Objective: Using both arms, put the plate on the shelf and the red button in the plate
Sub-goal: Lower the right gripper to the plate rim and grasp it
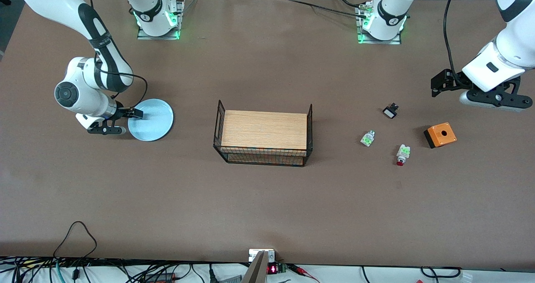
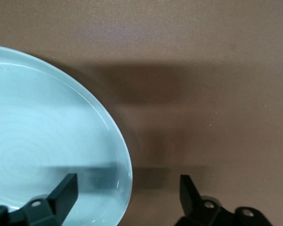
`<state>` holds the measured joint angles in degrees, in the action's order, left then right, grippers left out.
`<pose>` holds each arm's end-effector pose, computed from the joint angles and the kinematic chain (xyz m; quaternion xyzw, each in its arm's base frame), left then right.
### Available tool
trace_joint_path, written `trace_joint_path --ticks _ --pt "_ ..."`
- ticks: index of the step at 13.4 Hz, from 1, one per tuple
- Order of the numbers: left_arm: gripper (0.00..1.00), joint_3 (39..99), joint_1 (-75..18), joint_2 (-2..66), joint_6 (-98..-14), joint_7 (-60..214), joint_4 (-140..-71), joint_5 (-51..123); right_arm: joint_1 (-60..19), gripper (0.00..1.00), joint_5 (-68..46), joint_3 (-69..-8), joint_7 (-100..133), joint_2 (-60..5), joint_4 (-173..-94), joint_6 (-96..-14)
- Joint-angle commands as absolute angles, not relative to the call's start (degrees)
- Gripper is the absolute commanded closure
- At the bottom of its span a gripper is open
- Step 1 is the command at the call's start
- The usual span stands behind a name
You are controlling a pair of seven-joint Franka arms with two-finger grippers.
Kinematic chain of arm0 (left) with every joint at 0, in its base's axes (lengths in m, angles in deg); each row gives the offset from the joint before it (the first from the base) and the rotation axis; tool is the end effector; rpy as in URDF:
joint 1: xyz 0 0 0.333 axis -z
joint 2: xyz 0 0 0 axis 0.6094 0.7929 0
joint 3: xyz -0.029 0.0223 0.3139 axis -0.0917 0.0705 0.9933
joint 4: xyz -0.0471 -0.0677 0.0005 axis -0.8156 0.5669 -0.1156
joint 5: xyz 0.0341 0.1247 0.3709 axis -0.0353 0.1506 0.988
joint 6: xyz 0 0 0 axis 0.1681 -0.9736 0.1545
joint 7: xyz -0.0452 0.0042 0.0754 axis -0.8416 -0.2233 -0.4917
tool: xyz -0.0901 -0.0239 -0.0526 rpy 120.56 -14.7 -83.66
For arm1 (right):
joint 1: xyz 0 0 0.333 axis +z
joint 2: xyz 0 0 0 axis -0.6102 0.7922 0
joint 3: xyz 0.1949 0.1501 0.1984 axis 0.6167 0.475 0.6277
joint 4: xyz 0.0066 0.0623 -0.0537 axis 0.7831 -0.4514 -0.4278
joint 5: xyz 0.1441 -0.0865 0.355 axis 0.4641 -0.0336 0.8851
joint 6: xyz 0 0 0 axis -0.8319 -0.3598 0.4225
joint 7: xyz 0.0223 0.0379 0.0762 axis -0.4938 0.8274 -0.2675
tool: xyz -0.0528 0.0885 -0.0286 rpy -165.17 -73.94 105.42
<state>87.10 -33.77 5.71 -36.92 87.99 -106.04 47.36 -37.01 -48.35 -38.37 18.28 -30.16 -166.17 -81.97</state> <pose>0.5531 -0.0344 0.5587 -0.9966 0.0786 0.0166 0.0202 0.5047 -0.0412 0.1744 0.9958 -0.0036 -0.0912 0.0114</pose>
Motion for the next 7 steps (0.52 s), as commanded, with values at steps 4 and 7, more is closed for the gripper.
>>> trace_joint_path --ticks 4,7 --pt "0.00 87.01 -33.77 6.64 -35.48 88.37 -104.06 48.53 -37.34 0.87 -49.10 -37.99 17.22 -30.64 -166.77 -82.50" --pt "0.00 87.01 -33.77 6.64 -35.21 88.37 -104.15 48.53 -37.25 1.00 -49.10 -37.99 17.83 -31.08 -166.69 -81.79"
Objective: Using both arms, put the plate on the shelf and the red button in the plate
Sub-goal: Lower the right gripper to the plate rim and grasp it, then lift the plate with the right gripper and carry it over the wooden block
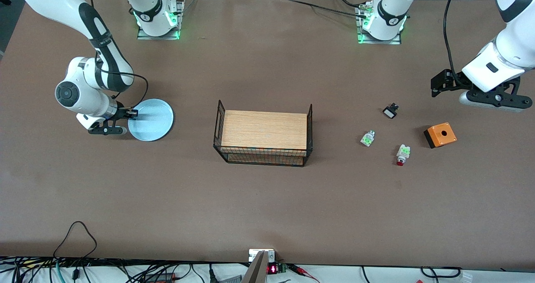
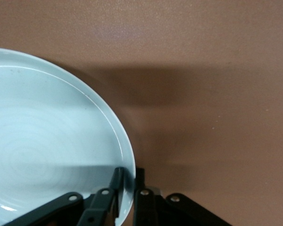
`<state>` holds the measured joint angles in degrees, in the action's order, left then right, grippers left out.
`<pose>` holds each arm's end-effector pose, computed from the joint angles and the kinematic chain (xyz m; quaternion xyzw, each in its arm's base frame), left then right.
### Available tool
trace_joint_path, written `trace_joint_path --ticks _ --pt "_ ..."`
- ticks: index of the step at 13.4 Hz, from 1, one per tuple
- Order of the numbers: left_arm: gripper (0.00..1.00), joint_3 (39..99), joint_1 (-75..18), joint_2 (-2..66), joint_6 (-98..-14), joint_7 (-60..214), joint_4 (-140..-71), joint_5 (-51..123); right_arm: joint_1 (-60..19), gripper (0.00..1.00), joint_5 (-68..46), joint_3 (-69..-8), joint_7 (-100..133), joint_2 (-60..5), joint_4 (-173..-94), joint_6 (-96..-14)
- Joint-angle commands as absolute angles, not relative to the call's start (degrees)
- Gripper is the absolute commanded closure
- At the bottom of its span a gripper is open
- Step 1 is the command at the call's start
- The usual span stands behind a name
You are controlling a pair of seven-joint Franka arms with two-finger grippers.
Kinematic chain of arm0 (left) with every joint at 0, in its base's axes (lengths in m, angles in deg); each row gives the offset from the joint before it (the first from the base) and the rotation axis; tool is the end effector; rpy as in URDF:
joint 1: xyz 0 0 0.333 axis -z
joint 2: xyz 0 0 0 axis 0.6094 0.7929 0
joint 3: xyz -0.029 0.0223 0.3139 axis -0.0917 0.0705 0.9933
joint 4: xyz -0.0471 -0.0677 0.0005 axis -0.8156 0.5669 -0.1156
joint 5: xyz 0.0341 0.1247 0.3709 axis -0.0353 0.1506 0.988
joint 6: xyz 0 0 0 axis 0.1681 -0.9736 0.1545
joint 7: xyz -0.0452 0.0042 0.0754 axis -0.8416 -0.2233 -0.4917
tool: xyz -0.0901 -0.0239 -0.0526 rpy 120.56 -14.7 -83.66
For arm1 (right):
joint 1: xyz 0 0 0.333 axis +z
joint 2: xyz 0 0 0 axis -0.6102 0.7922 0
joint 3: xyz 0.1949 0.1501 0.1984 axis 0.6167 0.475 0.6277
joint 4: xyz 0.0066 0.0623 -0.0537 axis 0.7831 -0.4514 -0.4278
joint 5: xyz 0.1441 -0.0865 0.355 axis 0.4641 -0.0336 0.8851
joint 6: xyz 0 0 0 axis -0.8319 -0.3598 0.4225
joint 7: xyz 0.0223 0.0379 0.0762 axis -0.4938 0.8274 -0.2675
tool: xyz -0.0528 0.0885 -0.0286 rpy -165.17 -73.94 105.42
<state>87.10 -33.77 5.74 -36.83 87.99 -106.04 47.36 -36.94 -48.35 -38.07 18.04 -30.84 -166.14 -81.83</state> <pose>0.5530 -0.0344 0.5583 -0.9965 0.0786 0.0176 0.0202 0.5067 -0.0378 0.1803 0.9962 0.0015 -0.0862 0.0105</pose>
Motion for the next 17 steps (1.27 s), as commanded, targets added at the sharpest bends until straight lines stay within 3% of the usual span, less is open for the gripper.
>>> trace_joint_path --ticks 1,5,10,17 --pt "0.00 87.01 -33.77 6.56 -35.13 88.37 -104.06 48.53 -37.25 1.00 -49.10 -37.99 18.19 -31.17 -166.60 -80.75" --pt "0.00 87.01 -33.77 6.56 -35.12 88.37 -104.06 48.53 -36.99 1.00 -48.57 -37.82 22.47 -35.46 -166.34 -74.87" --pt "0.00 87.01 -33.77 6.56 -35.04 88.37 -104.06 48.53 -34.36 1.00 -48.13 -37.73 29.34 -46.35 -165.02 -62.93" --pt "0.00 87.01 -33.77 6.64 -35.12 88.37 -104.06 48.62 -28.82 1.00 -39.44 -37.47 43.73 -52.69 -149.75 -41.31"
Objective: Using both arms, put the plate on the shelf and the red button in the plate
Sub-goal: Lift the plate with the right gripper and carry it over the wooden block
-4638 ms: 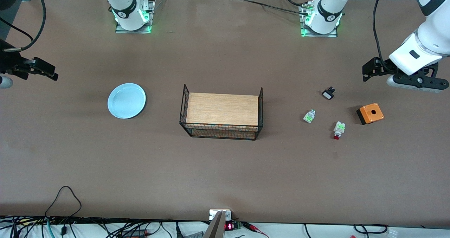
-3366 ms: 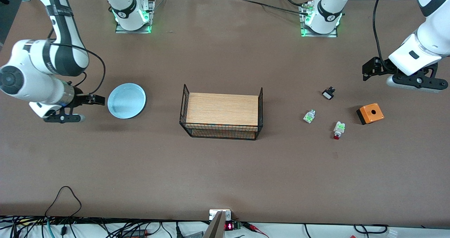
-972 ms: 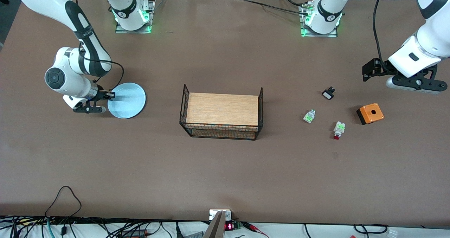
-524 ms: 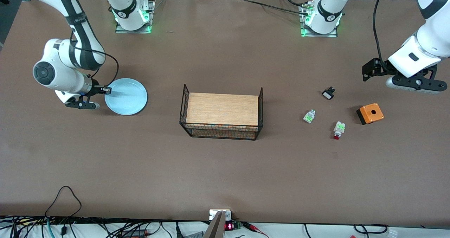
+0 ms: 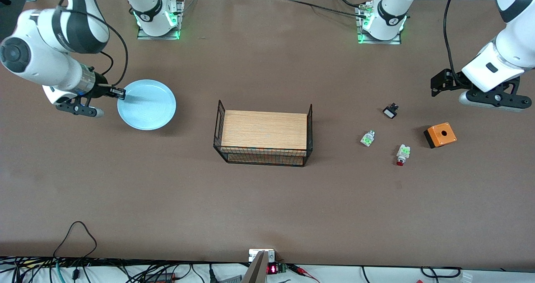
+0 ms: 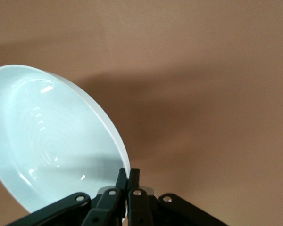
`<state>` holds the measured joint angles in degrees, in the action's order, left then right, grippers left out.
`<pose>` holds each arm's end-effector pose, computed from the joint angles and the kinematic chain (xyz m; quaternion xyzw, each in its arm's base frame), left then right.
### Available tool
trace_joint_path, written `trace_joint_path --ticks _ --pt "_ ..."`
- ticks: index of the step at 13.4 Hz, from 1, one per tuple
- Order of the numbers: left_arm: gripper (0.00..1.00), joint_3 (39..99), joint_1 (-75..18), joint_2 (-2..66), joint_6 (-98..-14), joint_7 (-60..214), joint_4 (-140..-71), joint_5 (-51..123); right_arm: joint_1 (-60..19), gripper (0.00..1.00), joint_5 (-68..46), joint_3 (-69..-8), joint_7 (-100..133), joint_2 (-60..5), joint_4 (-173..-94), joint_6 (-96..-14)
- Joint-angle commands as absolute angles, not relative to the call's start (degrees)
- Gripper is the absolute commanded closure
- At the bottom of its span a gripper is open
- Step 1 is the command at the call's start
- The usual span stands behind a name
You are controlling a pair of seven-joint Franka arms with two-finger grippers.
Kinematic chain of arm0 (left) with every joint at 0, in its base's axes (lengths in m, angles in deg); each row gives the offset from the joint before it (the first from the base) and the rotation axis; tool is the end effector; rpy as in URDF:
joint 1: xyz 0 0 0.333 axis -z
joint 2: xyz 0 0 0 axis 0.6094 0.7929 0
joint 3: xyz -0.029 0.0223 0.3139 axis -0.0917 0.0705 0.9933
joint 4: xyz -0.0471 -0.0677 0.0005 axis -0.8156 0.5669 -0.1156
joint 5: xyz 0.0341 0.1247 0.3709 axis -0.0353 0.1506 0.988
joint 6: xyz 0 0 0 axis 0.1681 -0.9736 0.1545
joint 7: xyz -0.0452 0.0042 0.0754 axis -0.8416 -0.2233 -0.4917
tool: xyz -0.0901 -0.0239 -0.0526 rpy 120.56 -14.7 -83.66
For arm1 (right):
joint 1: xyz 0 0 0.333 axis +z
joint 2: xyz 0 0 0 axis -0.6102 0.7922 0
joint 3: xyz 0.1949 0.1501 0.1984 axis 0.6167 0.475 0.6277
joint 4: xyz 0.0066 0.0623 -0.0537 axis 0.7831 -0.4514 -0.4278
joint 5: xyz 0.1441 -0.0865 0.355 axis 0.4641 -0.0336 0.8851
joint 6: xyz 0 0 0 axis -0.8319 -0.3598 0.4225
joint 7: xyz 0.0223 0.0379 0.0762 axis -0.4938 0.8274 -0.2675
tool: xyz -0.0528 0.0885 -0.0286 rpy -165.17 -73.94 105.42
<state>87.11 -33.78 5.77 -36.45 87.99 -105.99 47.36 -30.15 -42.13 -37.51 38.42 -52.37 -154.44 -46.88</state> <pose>0.5525 -0.0341 0.5578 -0.9965 0.0783 0.0208 0.0202 0.5154 0.0371 0.4155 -0.9846 0.1351 0.1074 0.0294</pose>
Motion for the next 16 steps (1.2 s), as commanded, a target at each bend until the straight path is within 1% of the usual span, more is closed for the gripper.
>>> trace_joint_path --ticks 1,3,5,7,9,10,13,16 --pt "0.00 87.01 -33.77 6.64 -35.12 88.37 -104.06 48.62 -27.86 1.00 -38.30 -36.51 47.33 -53.13 -147.55 -39.27" --pt "0.00 87.01 -33.77 6.64 -35.12 88.37 -104.06 48.62 -27.24 1.00 -37.94 -32.57 56.55 -53.49 -143.59 -36.19" --pt "0.00 87.01 -33.77 6.64 -35.12 88.37 -104.06 48.62 -27.23 1.00 -36.97 -26.51 67.17 -53.49 -140.77 -35.56" --pt "0.00 87.01 -33.77 6.64 -35.12 88.37 -104.06 48.62 -27.15 1.00 -34.87 -21.40 78.16 -53.32 -138.31 -36.35" --pt "0.00 87.01 -33.77 6.64 -35.12 88.37 -104.06 48.62 -26.88 1.00 -32.14 -18.06 86.97 -52.70 -137.42 -37.66" --pt "0.00 87.01 -33.77 6.64 -35.12 88.37 -104.06 48.62 -26.45 1.00 -32.05 -16.56 90.14 -52.44 -137.16 -39.76" --pt "0.00 87.01 -33.77 6.64 -35.21 88.37 -104.06 48.62 -21.80 1.00 -32.48 -15.32 99.98 -48.58 -135.49 -45.03" --pt "0.00 87.01 -33.85 6.73 -35.48 88.37 -104.06 48.62 -15.91 1.00 -33.88 -15.32 108.16 -43.14 -132.16 -50.14"
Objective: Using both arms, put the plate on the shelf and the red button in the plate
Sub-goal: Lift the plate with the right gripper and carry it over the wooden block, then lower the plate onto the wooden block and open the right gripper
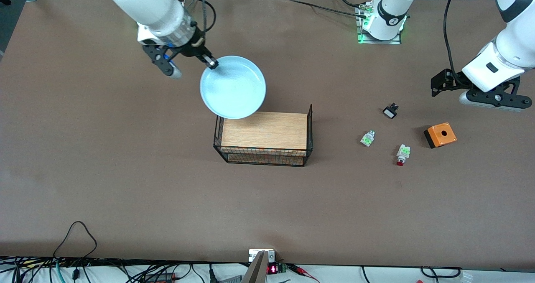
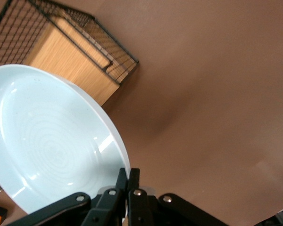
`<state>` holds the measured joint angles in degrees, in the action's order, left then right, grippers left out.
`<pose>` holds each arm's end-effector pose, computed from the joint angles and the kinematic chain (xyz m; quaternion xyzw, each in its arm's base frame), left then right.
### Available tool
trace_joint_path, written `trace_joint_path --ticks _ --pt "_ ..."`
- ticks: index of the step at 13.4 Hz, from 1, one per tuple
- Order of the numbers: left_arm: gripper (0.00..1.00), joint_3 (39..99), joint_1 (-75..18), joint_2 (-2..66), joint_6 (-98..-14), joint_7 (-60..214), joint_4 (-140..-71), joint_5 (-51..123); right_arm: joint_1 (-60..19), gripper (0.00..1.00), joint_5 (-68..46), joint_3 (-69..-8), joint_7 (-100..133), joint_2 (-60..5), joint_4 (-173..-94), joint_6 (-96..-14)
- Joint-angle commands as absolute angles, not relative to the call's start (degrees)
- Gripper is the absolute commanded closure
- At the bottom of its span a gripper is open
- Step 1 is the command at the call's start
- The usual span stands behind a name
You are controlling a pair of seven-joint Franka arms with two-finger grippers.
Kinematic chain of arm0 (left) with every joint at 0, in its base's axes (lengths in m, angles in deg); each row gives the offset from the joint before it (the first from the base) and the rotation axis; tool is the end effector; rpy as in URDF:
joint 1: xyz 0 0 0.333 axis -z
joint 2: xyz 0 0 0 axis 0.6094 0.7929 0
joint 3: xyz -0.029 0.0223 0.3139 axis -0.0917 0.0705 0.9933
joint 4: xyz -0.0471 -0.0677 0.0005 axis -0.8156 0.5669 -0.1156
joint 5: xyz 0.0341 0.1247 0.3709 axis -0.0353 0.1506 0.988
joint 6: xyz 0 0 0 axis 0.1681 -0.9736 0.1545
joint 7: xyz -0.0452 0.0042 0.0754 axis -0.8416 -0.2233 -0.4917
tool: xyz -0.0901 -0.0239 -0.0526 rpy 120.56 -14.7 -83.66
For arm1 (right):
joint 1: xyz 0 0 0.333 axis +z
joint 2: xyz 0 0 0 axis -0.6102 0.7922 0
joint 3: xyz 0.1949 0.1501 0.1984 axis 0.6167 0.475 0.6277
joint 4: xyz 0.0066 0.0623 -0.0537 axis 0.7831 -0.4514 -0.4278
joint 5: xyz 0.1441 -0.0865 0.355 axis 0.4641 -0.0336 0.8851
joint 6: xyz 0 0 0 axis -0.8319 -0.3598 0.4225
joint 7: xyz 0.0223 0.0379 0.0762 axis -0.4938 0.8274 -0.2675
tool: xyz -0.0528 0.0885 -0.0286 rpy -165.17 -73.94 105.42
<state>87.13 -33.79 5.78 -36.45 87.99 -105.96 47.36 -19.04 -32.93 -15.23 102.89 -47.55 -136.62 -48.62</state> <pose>0.5526 -0.0338 0.5580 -0.9965 0.0780 0.0206 0.0202 0.4626 0.3629 0.5203 -0.9013 0.4108 0.1003 0.0939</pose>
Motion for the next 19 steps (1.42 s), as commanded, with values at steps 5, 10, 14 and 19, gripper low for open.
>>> trace_joint_path --ticks 5,10,14,19 --pt "0.00 87.01 -33.77 6.73 -35.39 88.29 -104.06 48.62 -14.49 1.00 -36.43 -15.32 112.93 -36.89 -130.04 -55.59" --pt "0.00 87.01 -33.77 6.73 -35.48 88.37 -104.06 48.62 -14.40 1.00 -38.54 -15.40 112.85 -32.76 -130.04 -62.54" --pt "0.00 87.01 -33.85 6.73 -35.39 88.37 -104.06 48.62 -14.40 1.00 -41.10 -15.40 112.23 -30.20 -130.04 -64.91" --pt "0.00 87.10 -33.85 6.73 -35.56 88.37 -104.06 48.62 -13.70 1.00 -41.18 -15.67 111.36 -27.83 -130.12 -68.43"
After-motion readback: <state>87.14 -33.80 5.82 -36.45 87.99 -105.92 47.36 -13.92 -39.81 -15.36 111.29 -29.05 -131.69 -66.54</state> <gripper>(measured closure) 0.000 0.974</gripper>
